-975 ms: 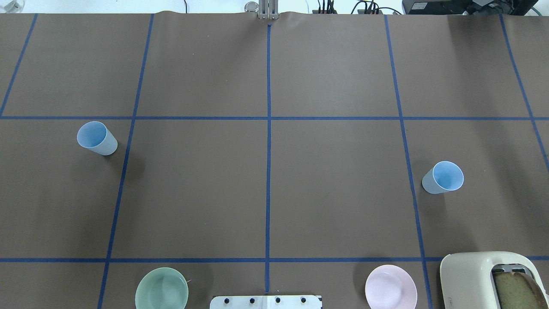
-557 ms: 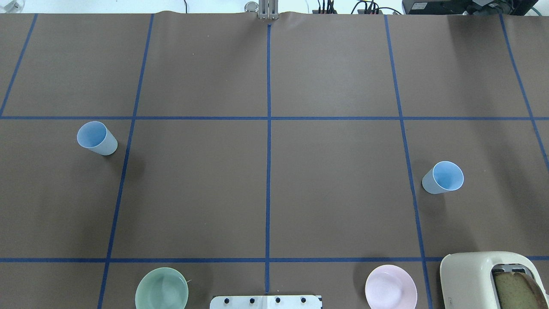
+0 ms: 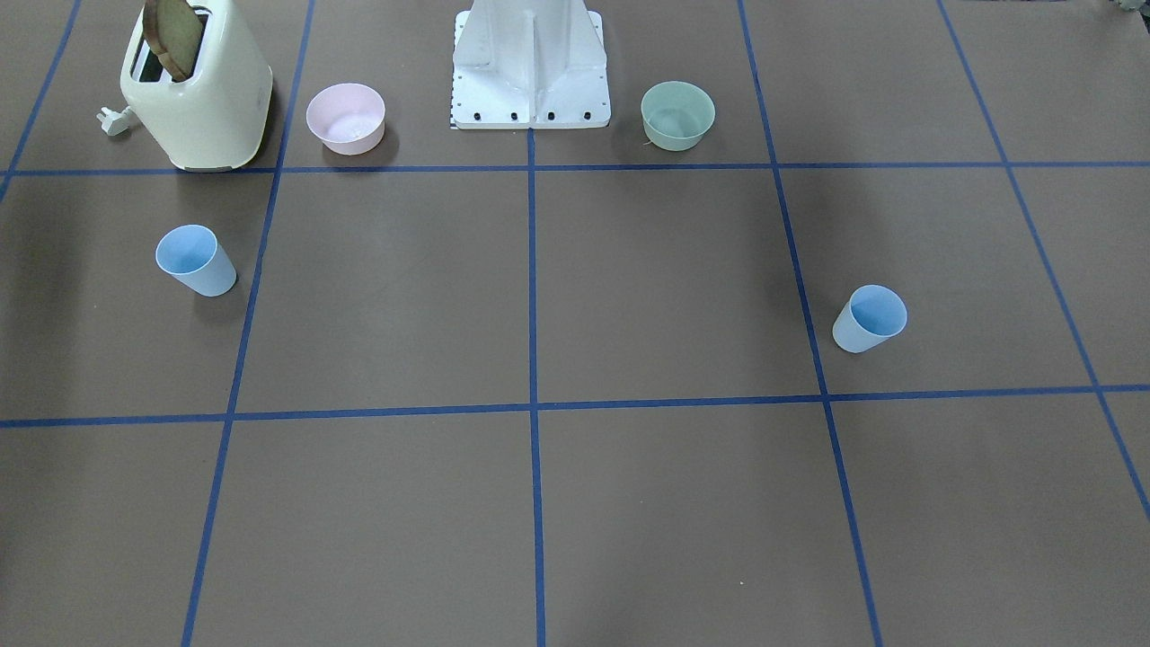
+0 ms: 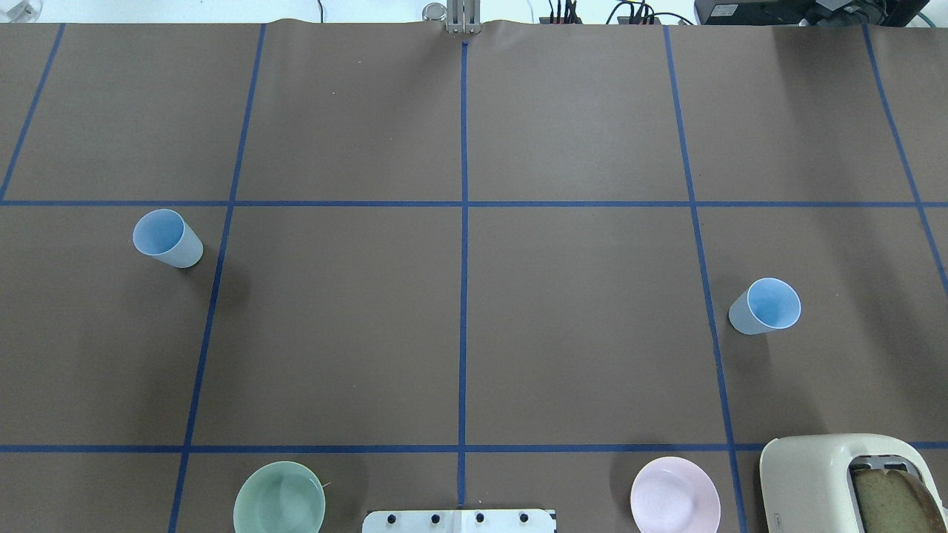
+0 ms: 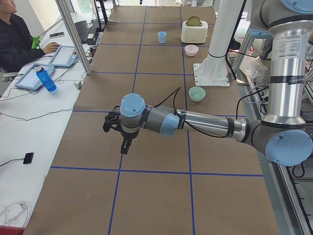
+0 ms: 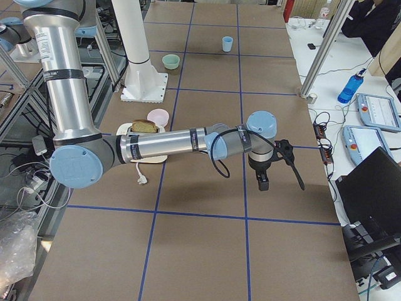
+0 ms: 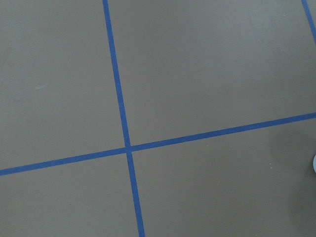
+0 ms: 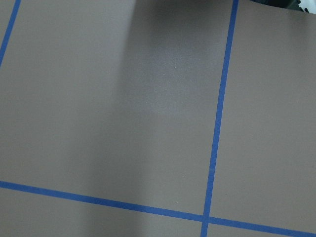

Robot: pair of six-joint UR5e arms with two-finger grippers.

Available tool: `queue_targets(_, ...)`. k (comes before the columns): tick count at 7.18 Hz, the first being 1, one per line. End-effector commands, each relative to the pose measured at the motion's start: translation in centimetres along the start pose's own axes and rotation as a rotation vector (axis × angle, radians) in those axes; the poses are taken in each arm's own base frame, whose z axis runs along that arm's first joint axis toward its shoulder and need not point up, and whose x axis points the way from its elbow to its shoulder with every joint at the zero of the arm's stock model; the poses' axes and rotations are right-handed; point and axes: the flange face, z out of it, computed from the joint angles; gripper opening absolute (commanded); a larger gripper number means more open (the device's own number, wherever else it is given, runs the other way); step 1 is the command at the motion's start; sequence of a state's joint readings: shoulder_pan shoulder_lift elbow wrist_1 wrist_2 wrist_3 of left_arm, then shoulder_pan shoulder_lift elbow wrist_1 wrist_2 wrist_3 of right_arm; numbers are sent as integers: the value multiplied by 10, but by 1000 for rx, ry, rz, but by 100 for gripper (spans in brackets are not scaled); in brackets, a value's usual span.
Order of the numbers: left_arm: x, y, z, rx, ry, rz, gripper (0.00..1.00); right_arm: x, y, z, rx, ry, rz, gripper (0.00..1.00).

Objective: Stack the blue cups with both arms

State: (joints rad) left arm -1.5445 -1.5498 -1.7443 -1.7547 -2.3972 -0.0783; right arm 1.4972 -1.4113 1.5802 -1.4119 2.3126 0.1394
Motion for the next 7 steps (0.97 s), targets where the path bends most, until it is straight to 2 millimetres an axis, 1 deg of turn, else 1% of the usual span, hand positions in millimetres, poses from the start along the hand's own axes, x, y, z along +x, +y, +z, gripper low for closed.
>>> queue_targets(1,9,-19,-3,-2,1,4,98,-4,1,-2,0,-25,7,100)
queue_targets(2,26,-40,-6,-18,6,0,98,-6,1,-4,5,-25,6,100)
queue_targets(3,48,-52,3,-30,13,-27,98,-8,-1,-7,10,-24,13,100)
queue_targets(4,85,-62,27,-65,32,-39,98,-12,-4,-9,14,-26,50,100)
queue_targets(5,113,-68,47,-96,42,-32,98,-15,-6,-13,20,-25,59,100)
queue_targets(6,145,-78,63,-103,17,-56,98,-17,-5,-16,23,-27,58,100)
queue_targets(7,176,-76,89,-103,5,-62,98,-17,-3,-16,23,-27,58,100)
